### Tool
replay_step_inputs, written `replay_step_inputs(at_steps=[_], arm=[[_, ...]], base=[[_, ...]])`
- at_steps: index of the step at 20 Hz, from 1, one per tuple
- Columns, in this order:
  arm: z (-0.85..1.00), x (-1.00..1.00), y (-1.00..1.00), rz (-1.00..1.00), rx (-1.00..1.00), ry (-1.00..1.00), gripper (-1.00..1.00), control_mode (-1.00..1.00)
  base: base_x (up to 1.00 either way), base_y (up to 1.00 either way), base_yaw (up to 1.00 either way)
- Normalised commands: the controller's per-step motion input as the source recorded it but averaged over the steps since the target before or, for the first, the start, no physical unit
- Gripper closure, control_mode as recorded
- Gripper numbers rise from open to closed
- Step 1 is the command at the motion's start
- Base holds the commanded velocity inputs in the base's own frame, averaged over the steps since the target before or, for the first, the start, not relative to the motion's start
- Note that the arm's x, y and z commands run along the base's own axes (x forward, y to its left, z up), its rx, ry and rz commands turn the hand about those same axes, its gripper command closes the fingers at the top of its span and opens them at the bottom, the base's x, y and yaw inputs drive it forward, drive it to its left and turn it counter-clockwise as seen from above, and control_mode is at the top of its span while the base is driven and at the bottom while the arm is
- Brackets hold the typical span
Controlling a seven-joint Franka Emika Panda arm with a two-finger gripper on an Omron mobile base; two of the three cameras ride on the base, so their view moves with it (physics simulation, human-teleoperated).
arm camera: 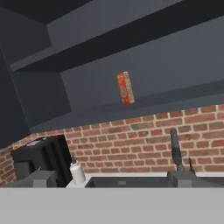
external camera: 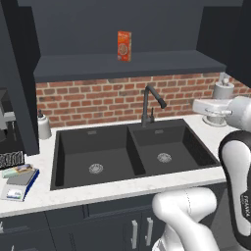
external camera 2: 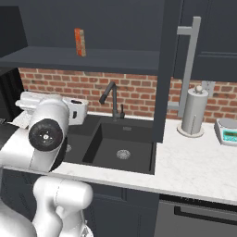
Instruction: Pick the bar and place it on the digital scale for weighing, and close the cabinet.
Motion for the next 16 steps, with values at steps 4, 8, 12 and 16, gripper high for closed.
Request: replay_step_inputs(at_steps=[4,8,12,16], arm=[[-0.3,-0.34,-0.4,0.0,0.02,-0.29,-1.0,-1.0],[-0.47,-0.37,-0.07,0.0,0.01,-0.28,-1.0,-1.0],[-0.63,-0.17,0.0,0.0,0.02,-0.25,-1.0,-1.0],[-0.66,0.0,0.0,0.0,0.08,-0.2,-1.0,-1.0]], base=[[0.0,0.0,0.0],[0.0,0.0,0.0],[0.0,0.0,0.0],[0.0,0.0,0.0]])
